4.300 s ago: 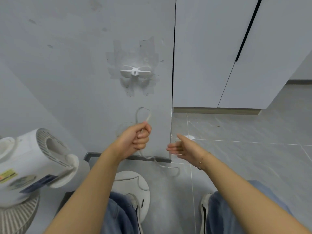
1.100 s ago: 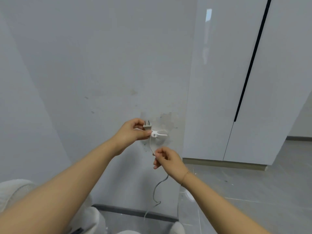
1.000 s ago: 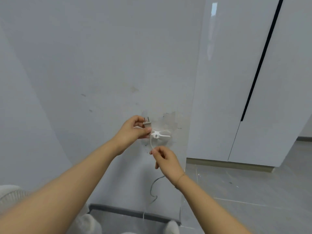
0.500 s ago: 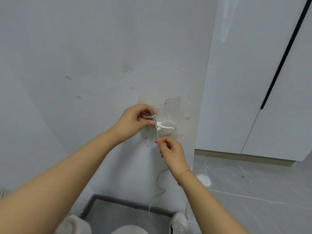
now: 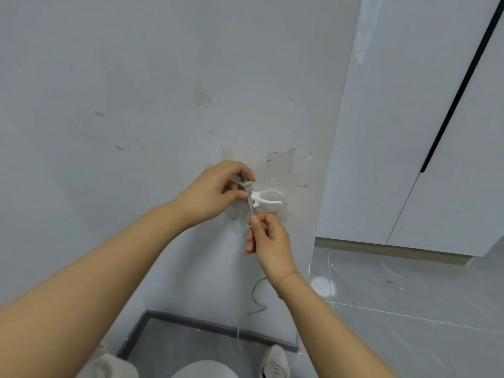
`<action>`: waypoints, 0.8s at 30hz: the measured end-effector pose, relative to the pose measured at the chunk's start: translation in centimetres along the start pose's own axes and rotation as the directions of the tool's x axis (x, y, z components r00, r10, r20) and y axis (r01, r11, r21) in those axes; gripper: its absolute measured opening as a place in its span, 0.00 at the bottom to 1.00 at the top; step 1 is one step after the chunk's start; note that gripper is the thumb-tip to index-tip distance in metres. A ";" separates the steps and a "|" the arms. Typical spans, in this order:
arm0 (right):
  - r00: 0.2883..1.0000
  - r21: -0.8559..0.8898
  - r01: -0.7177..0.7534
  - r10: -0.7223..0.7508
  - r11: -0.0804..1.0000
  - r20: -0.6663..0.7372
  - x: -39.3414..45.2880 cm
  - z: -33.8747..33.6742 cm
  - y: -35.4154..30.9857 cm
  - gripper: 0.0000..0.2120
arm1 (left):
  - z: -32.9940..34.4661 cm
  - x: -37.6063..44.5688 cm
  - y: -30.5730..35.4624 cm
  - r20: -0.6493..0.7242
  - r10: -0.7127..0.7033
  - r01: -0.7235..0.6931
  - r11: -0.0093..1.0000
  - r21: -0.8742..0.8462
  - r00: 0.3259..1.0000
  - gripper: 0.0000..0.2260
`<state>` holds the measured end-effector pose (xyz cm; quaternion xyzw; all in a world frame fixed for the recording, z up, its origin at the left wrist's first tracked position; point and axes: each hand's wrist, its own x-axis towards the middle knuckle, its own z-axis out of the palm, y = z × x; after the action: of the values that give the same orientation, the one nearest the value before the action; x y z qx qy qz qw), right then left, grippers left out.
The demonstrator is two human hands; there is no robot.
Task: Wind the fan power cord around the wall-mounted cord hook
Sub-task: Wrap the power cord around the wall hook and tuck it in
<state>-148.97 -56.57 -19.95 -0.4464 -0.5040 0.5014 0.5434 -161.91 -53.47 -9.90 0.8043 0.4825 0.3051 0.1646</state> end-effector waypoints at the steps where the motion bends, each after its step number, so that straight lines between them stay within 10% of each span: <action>1: 1.000 -0.002 0.001 -0.001 1.000 -0.003 0.0 0.0 0.0 0.08 | 0.0 -0.1 0.0 -0.006 0.000 0.000 1.000 0.006 1.000 0.11; 24: 0.991 0.151 -0.097 0.109 0.984 -0.072 0.6 1.1 -0.3 0.09 | 0.9 -0.3 0.3 -0.040 0.146 -0.128 0.949 0.290 0.988 0.08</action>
<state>-150.09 -56.01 -19.51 -0.4503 -0.4196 0.5463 0.5681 -161.21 -53.87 -10.47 0.8417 0.4692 0.2671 0.0103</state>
